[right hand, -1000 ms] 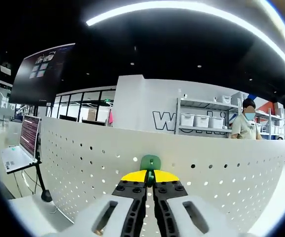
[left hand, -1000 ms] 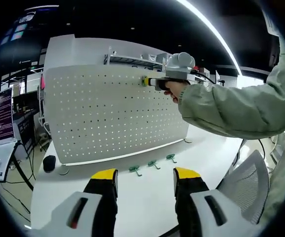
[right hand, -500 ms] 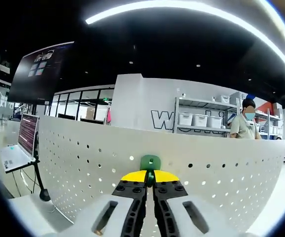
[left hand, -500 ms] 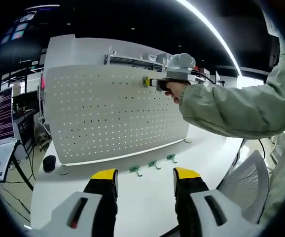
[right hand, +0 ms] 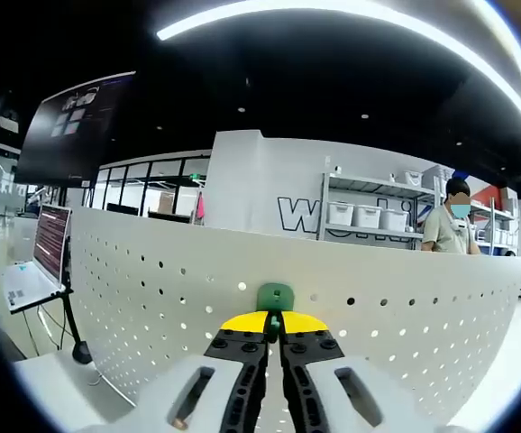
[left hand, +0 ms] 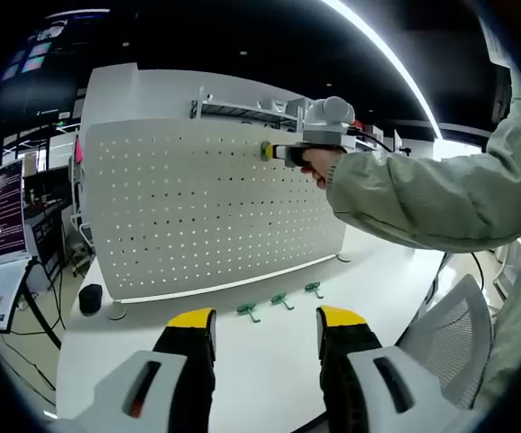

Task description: Insert the hook assembly into the mounting plate slot until the hook locks in place.

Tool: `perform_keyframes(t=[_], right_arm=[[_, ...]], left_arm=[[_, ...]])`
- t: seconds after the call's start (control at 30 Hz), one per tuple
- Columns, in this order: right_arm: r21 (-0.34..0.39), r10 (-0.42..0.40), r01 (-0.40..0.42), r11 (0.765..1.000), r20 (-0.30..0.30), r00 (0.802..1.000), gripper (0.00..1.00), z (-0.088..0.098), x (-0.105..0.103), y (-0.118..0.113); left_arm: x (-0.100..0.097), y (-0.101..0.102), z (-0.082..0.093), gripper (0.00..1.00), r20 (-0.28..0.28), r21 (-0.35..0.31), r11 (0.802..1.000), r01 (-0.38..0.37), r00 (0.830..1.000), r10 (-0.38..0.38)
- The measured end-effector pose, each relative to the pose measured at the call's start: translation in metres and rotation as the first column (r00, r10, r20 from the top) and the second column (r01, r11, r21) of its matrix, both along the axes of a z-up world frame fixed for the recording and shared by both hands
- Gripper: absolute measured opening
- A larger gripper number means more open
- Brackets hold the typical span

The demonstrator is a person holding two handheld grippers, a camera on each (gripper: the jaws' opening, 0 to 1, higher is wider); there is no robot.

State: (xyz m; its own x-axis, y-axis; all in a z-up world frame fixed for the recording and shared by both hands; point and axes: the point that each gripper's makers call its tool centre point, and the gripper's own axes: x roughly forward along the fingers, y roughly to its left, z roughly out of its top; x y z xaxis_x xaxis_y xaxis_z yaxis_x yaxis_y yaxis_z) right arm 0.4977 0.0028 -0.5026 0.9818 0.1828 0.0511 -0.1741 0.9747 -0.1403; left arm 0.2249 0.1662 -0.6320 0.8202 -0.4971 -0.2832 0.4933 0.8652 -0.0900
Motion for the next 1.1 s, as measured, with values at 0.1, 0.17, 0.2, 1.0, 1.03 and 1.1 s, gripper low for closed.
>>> perform_keyframes(t=[0.1,0.17,0.2,1.0,1.03,1.1], right_arm=[[-0.010,-0.014,0.014,1.000,0.005,1.000,0.02,-0.001,0.000,0.001],[-0.022,-0.023,0.023,0.999,0.010,1.000,0.02,-0.001,-0.001,0.001],[-0.020,-0.024,0.024,1.000,0.009,1.000,0.03,-0.001,-0.001,0.002],[-0.024,0.000,0.000,1.000,-0.015,1.000,0.27,-0.011,-0.017,0.007],[-0.024,0.007,-0.007,1.000,-0.012,1.000,0.29,-0.010,-0.019,0.008],[-0.017,0.031,-0.032,0.999,-0.031,0.999,0.33,-0.013,-0.023,0.011]], left_arm=[[-0.001,0.000,0.000,0.46,0.001,0.001,1.000,0.001,1.000,-0.001],[-0.001,0.000,0.001,0.46,0.003,0.001,1.000,0.001,1.000,-0.001],[-0.001,0.000,0.001,0.46,0.003,0.001,1.000,0.000,1.000,0.000],[-0.006,0.003,0.001,0.45,-0.001,-0.002,1.000,-0.012,1.000,0.012],[-0.006,0.003,0.001,0.45,0.001,-0.002,1.000,-0.012,1.000,0.012],[-0.006,0.003,0.002,0.45,0.003,-0.001,1.000,-0.010,1.000,0.010]])
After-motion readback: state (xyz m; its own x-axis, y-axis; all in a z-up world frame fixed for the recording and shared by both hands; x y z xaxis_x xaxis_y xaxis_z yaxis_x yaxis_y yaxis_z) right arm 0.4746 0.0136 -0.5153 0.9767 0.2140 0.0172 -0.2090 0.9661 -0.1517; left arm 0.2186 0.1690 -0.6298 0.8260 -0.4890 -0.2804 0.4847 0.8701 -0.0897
